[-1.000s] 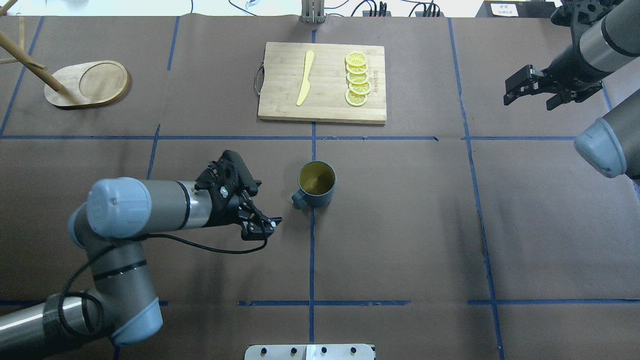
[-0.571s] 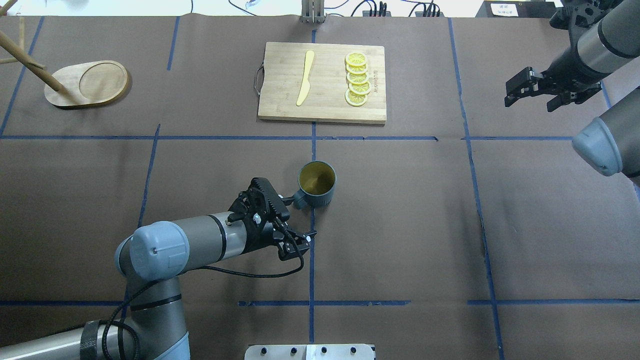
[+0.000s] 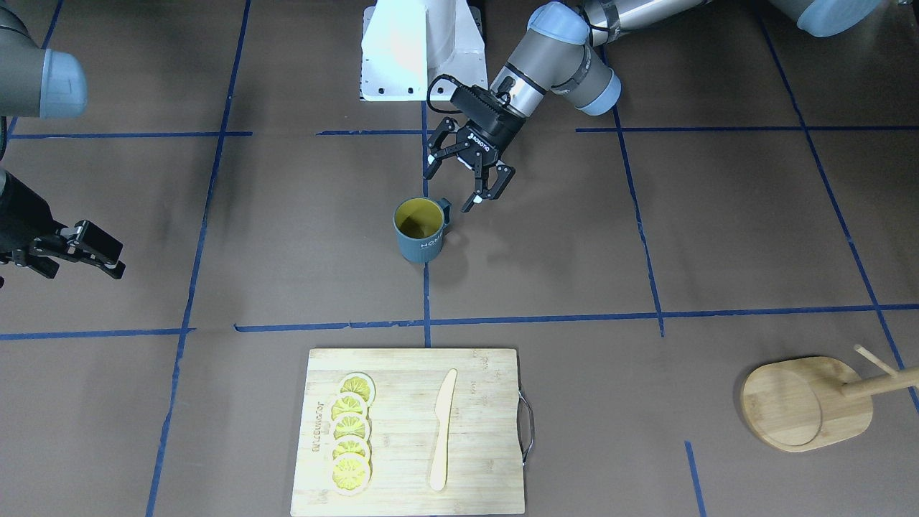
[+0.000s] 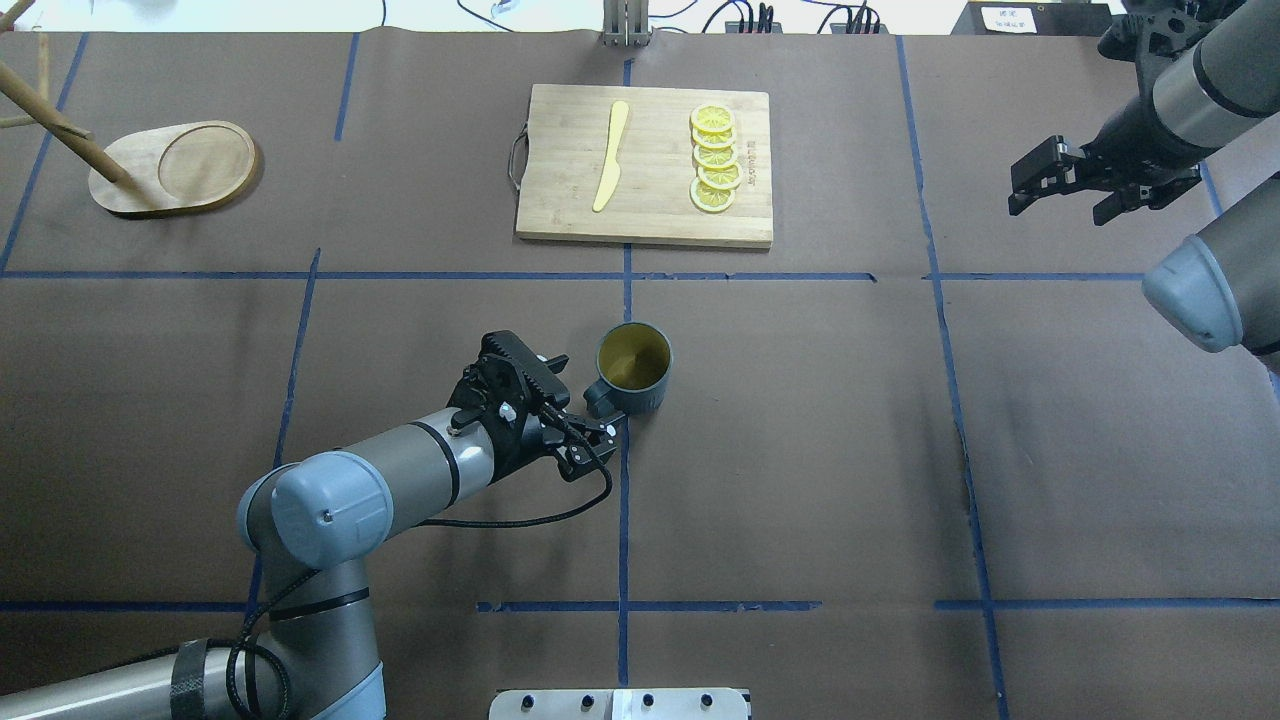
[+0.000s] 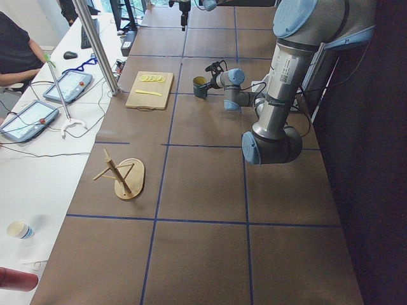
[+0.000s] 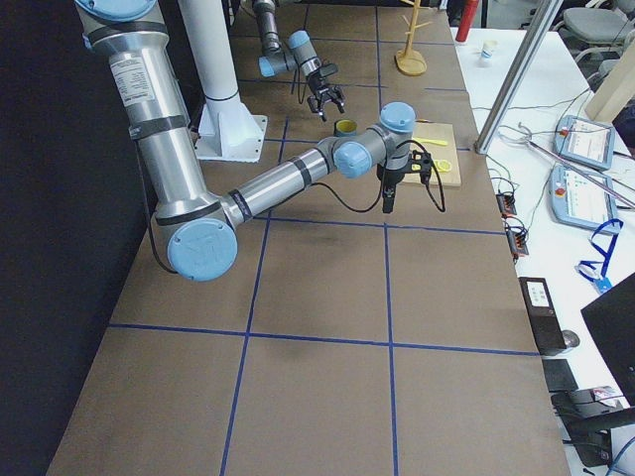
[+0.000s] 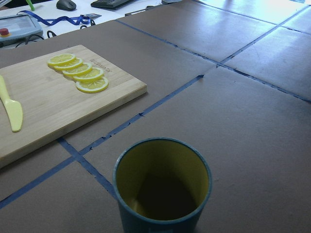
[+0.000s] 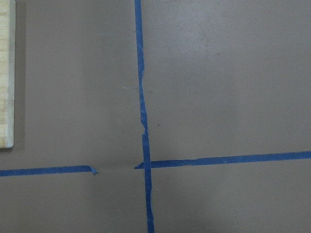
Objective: Hang cup on storage rack
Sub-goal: 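Close the left gripper on the teal mug's handle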
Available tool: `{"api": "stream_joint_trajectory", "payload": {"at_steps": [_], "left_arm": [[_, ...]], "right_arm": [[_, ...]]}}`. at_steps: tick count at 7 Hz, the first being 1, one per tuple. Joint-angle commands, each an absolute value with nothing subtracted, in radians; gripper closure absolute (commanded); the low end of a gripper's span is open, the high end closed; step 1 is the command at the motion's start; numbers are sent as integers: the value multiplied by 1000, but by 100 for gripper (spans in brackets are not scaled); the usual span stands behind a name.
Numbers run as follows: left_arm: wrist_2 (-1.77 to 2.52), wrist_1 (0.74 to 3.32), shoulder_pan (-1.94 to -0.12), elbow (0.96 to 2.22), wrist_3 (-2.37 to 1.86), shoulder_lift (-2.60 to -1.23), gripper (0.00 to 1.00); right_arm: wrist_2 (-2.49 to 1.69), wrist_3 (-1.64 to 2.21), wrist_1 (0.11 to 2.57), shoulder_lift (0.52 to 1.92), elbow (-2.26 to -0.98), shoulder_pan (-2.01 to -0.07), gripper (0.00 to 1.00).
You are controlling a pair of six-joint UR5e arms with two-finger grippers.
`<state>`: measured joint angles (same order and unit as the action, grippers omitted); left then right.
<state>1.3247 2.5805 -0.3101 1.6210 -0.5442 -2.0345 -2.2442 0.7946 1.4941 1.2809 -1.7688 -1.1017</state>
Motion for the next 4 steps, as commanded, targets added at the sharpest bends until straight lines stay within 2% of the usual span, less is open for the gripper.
{"api": "stream_joint_trajectory", "payload": {"at_steps": [1,2,4], "left_arm": [[1328,2582,-311,1599,-546,-2040,8],[1328,2589,-308,1573,-546,-2055,8],[1356,2625,-308,1522,-545,-2072,20]], "right_arm": [[-2243,795,1494,1281,-1764,-1101,0],[-2243,795,1494,1281,-1764,-1101,0],[-2243,795,1494,1281,-1755,-1101,0]]}}
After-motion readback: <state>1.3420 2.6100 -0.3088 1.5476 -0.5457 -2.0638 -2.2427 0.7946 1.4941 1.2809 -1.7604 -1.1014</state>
